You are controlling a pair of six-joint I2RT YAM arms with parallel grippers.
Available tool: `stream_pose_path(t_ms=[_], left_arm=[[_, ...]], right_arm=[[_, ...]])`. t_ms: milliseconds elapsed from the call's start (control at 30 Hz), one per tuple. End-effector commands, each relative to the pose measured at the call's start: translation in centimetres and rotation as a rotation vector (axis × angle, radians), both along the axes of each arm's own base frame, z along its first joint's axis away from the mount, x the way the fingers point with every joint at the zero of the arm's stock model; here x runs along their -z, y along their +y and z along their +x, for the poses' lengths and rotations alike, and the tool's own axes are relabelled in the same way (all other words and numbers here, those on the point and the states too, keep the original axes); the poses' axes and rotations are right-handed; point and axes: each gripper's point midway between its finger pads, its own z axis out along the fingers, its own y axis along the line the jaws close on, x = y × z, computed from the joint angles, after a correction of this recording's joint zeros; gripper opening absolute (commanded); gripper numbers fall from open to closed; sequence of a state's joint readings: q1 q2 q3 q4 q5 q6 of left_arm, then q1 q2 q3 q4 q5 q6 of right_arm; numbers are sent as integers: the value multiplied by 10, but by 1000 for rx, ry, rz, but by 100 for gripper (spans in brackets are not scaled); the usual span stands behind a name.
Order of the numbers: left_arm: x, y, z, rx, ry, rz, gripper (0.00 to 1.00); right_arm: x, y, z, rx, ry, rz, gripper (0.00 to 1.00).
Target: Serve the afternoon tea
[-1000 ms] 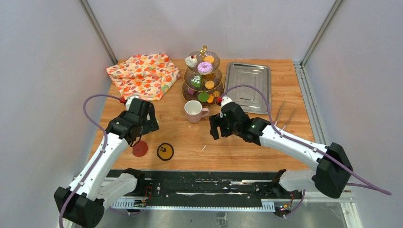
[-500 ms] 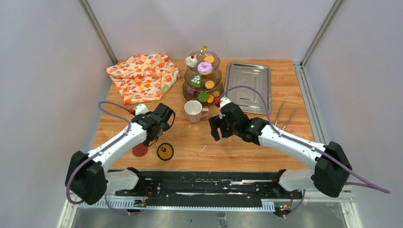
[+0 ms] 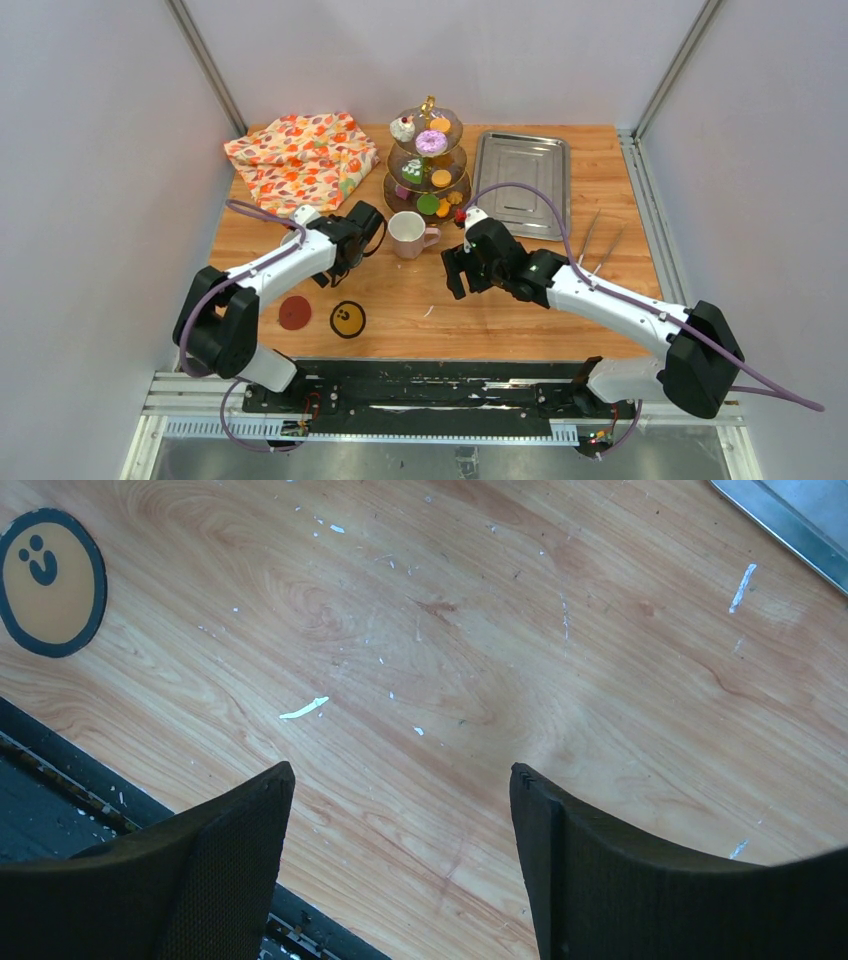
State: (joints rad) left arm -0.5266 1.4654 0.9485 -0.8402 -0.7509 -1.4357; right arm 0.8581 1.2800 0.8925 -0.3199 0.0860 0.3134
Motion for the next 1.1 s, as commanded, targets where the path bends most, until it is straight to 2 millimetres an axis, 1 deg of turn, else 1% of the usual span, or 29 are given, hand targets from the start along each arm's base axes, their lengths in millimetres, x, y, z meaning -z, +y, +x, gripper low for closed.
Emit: stream_pose_path(t_ms=[0, 67, 200, 400, 500, 533, 767, 833, 900, 933, 1000, 1067], left_arm=[[-9, 14, 18, -68, -71, 52, 80], [-5, 20, 18, -85, -64, 56, 76], [-1, 27, 15, -94, -46, 62, 59], [-4, 34, -1, -99, -29, 65, 24], [-11, 38, -11, -91, -19, 64, 2], [-13, 41, -15, -92, -17, 68, 0], [-44, 62, -51, -58, -51, 95, 0], [-47, 68, -63, -47, -45, 98, 0], [-47, 71, -75, -35, -36, 85, 0], [-44, 71, -82, -33, -24, 70, 0], [-33, 69, -96, -21, 2, 37, 0], [-24, 66, -104, -14, 14, 4, 0]], right_arm=[[3, -5, -7, -19, 6, -19, 78], [4, -6, -8, -20, 6, -24, 78], [7, -7, -9, -20, 17, -29, 78], [7, -6, -10, -25, 20, -24, 77], [7, -5, -10, -28, 18, -21, 77], [7, -5, -10, -29, 18, -20, 77], [6, -4, -13, -32, 21, 2, 77], [5, -3, -13, -34, 21, 6, 77], [5, -3, -13, -34, 21, 8, 77], [5, -3, -13, -37, 22, 9, 76], [5, -3, -13, -34, 22, 9, 76], [6, -4, -13, -31, 22, 8, 76]])
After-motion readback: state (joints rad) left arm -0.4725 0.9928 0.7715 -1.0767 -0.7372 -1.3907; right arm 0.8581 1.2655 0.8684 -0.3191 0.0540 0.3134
